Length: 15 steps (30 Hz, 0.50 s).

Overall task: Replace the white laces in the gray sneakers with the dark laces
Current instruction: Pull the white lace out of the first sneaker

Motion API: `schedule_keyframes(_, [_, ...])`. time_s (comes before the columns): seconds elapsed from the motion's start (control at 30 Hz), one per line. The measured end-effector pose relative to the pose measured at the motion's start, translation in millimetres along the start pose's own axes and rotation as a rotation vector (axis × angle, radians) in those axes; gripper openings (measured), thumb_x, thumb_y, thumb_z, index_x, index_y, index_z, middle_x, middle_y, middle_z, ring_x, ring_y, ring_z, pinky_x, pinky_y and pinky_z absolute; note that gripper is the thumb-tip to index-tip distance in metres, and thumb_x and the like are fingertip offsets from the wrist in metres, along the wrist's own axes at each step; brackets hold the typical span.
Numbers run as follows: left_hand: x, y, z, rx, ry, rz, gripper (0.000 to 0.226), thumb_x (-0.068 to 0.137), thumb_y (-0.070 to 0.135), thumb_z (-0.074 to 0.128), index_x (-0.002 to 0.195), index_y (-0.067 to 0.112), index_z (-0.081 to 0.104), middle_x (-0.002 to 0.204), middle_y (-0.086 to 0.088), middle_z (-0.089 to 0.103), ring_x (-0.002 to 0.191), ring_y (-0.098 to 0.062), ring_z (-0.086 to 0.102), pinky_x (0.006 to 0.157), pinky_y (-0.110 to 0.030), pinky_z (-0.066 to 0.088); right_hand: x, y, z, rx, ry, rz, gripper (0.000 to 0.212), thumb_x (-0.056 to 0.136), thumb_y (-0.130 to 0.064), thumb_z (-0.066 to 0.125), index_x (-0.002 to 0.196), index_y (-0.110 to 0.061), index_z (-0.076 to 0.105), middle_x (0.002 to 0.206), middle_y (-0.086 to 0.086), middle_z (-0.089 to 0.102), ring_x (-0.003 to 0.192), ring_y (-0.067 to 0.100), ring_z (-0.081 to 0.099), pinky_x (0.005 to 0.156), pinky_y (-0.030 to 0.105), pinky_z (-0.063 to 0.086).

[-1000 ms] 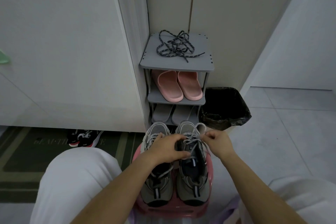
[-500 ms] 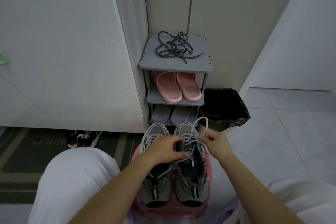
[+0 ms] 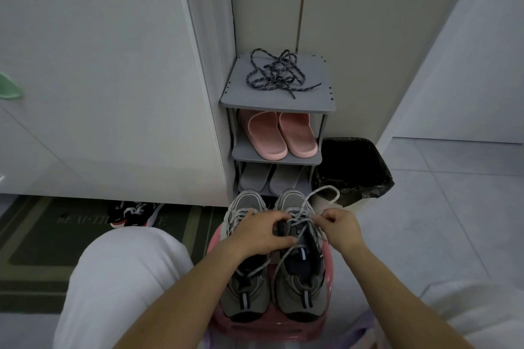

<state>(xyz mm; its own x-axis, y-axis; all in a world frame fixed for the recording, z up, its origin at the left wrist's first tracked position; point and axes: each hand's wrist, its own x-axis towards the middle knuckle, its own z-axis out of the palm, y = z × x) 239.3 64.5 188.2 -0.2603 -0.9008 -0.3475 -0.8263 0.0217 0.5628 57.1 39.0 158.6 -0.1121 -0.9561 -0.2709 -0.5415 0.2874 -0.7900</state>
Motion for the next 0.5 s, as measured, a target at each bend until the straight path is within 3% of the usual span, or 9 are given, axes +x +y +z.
schedule_keyframes(0.17, [-3.1, 1.3, -1.0, 0.002, -0.006, -0.003, 0.060, 0.084, 0.052, 0.061, 0.138, 0.031, 0.044, 0.130, 0.002, 0.055, 0.116, -0.014, 0.045, 0.110, -0.034, 0.025, 8.4, -8.9, -20.5, 0.247, 0.227, 0.047, 0.024, 0.090, -0.018, 0.060, 0.075, 0.000, 0.061, 0.063, 0.010, 0.048, 0.052, 0.016, 0.035, 0.052, 0.025, 0.031])
schedule_keyframes(0.27, [-3.0, 1.4, -0.5, 0.006, -0.003, -0.005, 0.060, 0.084, 0.052, 0.060, 0.138, 0.031, 0.044, 0.128, 0.003, 0.055, 0.112, -0.011, 0.042, 0.111, -0.035, 0.024, 9.6, -8.0, -25.2, 0.339, 0.351, 0.073, 0.026, 0.091, -0.024, 0.059, 0.082, 0.000, 0.065, 0.071, 0.015, 0.055, 0.063, 0.021, 0.046, 0.063, 0.029, 0.039])
schedule_keyframes(0.5, [0.2, -2.3, 3.1, 0.021, 0.017, 0.021, 0.060, 0.083, 0.055, 0.060, 0.135, 0.031, 0.045, 0.128, 0.006, 0.056, 0.116, -0.013, 0.047, 0.111, -0.035, 0.025, -3.4, 1.5, 3.2, 0.214, -0.042, 0.104, 0.017, 0.084, -0.021, 0.070, 0.073, -0.007, 0.069, 0.064, 0.006, 0.060, 0.062, 0.016, 0.050, 0.062, 0.027, 0.043])
